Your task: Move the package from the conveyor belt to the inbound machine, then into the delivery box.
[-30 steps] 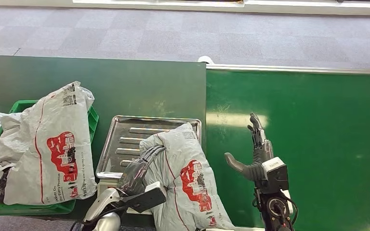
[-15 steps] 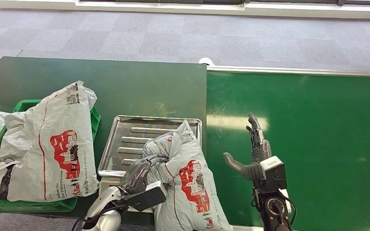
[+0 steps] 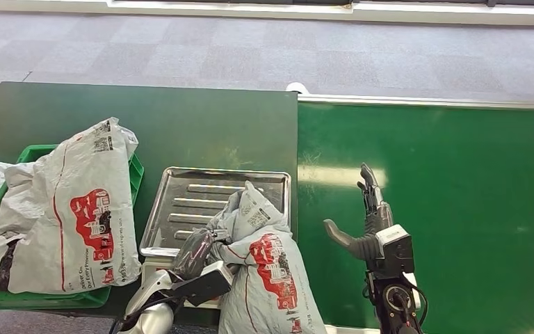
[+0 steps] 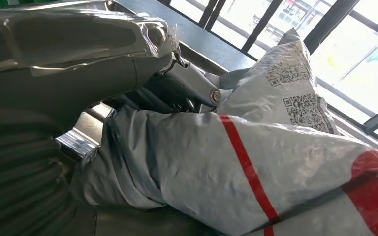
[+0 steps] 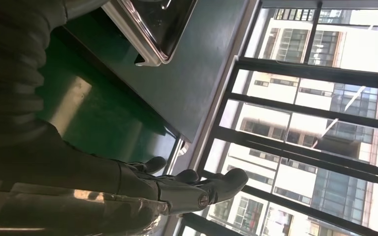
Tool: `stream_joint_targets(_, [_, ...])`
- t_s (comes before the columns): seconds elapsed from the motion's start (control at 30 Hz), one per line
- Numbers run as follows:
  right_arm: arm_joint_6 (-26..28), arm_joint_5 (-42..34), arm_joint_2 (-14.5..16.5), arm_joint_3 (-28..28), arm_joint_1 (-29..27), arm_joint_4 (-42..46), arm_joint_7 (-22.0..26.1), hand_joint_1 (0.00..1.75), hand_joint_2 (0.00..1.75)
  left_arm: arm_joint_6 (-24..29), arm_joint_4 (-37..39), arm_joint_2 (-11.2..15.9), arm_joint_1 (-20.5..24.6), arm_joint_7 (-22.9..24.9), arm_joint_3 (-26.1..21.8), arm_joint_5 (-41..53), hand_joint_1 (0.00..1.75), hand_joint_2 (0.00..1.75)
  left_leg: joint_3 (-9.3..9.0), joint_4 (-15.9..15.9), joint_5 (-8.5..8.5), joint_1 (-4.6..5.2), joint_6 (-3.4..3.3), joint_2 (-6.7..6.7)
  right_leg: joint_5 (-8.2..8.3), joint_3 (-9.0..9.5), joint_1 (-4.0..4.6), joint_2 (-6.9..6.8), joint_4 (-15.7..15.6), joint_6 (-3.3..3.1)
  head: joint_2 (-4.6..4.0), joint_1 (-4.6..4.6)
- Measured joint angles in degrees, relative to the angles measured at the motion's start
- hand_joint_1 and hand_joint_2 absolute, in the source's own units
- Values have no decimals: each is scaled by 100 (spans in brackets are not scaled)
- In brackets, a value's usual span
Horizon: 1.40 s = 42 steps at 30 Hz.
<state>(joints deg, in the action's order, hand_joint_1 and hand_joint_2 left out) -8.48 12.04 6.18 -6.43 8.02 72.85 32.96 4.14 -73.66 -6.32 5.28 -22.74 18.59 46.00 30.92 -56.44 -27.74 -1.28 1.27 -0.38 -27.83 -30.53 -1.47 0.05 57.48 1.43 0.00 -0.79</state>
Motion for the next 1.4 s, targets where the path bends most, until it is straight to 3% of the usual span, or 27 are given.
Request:
stream_joint_targets(0.23, [0, -2, 1, 10, 1, -1, 0, 0, 175, 142, -7, -2, -14, -216, -5, -172, 175, 175, 28, 0, -1, 0, 0, 1, 0, -31, 0, 2, 0, 0, 0, 1])
stream_joint_targets(0.5, [12, -70, 3, 20, 28, -42, 13, 0, 175, 1366, -596, 12, -276, -1639, -135, -1766, 175, 175, 60, 0, 1, -1, 1, 3, 1, -64, 1, 5, 1, -1, 0, 1])
stream_joint_targets(0.63, [33, -114, 3, 20, 96, -107, 24, 0, 175, 2356, -1074, 140, -288, -1715, 74, -2581, 175, 175, 64, 0, 0, -1, 1, 3, 1, -67, 1, 4, 1, -1, 0, 1])
stream_joint_targets(0.83, [78, -172, 3, 20, 130, -196, 55, 0, 175, 3202, -1702, 429, -290, -1728, 581, -3083, 175, 175, 67, 0, 0, -1, 1, 3, 1, -71, 1, 4, 1, -1, 0, 0])
stream_joint_targets(1.2, [131, -233, 3, 20, 135, -277, 68, 0, 175, 3497, -2570, 740, -294, -1729, 973, -3557, 175, 175, 68, 0, 0, -1, 1, 3, 1, -74, 1, 4, 1, -1, 0, 0])
stream_joint_targets(1.4, [181, -287, 3, 10, 164, -326, 68, 0, 175, 3560, -3526, 758, -294, -1728, 621, -3718, 175, 175, 71, 0, 0, -1, 1, 4, 1, -75, 1, 4, 1, -1, 0, 1])
